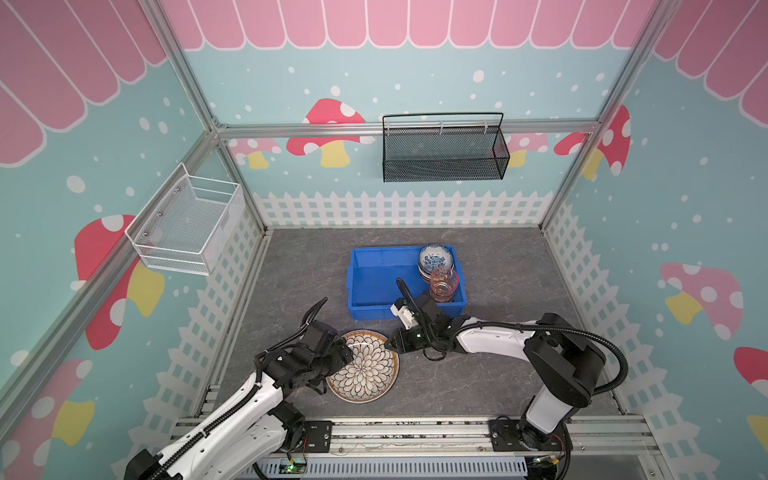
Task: Place the mixed dishes into the plastic bin
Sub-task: 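Close the left gripper on the plate rim and tilt the plate up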
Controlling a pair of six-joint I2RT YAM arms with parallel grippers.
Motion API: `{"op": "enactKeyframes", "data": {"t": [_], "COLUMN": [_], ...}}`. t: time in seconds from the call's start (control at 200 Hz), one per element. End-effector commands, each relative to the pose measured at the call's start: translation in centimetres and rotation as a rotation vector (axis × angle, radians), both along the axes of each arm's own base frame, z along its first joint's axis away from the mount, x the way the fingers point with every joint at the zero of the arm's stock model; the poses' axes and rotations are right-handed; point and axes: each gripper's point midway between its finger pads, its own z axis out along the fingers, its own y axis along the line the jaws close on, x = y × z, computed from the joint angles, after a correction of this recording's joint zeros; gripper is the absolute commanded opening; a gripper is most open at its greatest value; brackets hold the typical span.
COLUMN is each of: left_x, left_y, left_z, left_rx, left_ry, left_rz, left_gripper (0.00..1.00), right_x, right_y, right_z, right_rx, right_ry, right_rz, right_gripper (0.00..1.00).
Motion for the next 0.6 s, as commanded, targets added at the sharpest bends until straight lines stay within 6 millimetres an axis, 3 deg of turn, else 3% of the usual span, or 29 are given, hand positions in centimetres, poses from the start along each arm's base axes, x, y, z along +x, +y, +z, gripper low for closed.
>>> {"op": "enactKeyframes", "data": {"t": [0.0, 0.595], "left_x": [0.2, 1.2], "left_y": [-2.0, -4.0], "left_z": [1.4, 1.9], "left_rx": [-0.112, -0.205], "left_ry": [-0.03, -0.054], "left_rz": [-0.024, -0.056], "left_gripper": [0.88, 0.62], "right_x": [-0.8, -0.6], "right_y": [0.8, 1.2], "right_z": [-0.1, -0.2], "right_rx": [0.038, 0.044], "right_ry": [0.015, 0.016], "right_rz": [0.04, 0.044], "right_gripper": [0.29, 0.29]}}
